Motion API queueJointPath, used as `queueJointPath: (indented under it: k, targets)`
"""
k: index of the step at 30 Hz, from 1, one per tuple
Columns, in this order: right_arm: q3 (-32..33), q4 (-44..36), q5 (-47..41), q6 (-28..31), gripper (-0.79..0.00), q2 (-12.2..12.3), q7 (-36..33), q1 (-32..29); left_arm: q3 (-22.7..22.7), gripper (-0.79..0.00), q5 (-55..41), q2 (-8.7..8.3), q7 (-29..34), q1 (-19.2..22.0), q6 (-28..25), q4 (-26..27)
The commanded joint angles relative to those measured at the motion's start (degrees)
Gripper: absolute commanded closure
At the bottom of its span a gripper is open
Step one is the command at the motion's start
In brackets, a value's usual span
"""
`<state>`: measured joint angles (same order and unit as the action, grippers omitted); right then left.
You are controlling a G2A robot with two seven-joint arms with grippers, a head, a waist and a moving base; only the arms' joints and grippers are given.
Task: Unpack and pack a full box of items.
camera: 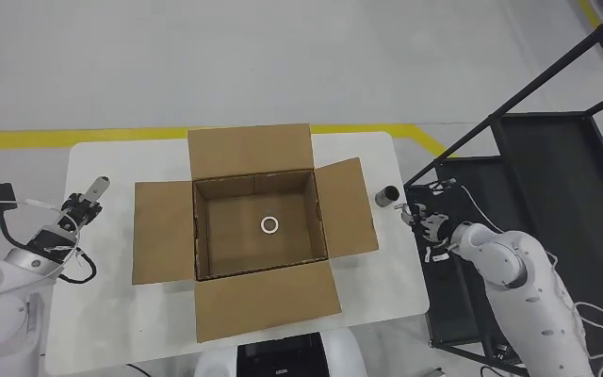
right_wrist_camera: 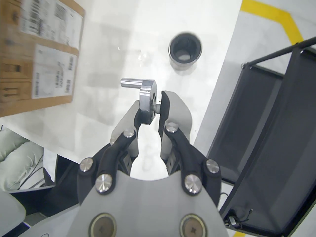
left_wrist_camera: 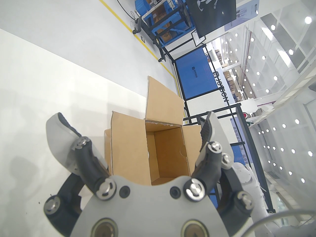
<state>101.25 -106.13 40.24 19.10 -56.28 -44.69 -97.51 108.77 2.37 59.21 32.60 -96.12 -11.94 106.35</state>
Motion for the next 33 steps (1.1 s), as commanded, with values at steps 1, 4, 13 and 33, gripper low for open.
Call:
queueJointPath:
  k: [1, 4, 13, 33]
  targets:
    - [2.7, -5.8, -2.4, 0.4, 0.0, 0.0, 1.2, -1.3, 0.0, -0.785, 0.0, 0.0, 0.0, 0.0, 0.0, 0.0]
    - [3.1, -11.1, -3.9, 2.1, 0.0, 0.1, 2.9, -0.8, 0.0, -0.785, 0.0, 0.0, 0.0, 0.0, 0.0, 0.0]
    - [-18.8, -7.7, -9.0, 3.9, 0.0, -0.7, -3.9, 17.6, 0.0, -0.785, 0.0, 0.0, 0.0, 0.0, 0.0, 0.0]
    - [-60.3, 18.8, -5.2, -10.0, -0.049, -10.0, -17.6, 50.9, 0.0, -0.785, 0.0, 0.0, 0.0, 0.0, 0.0, 0.0]
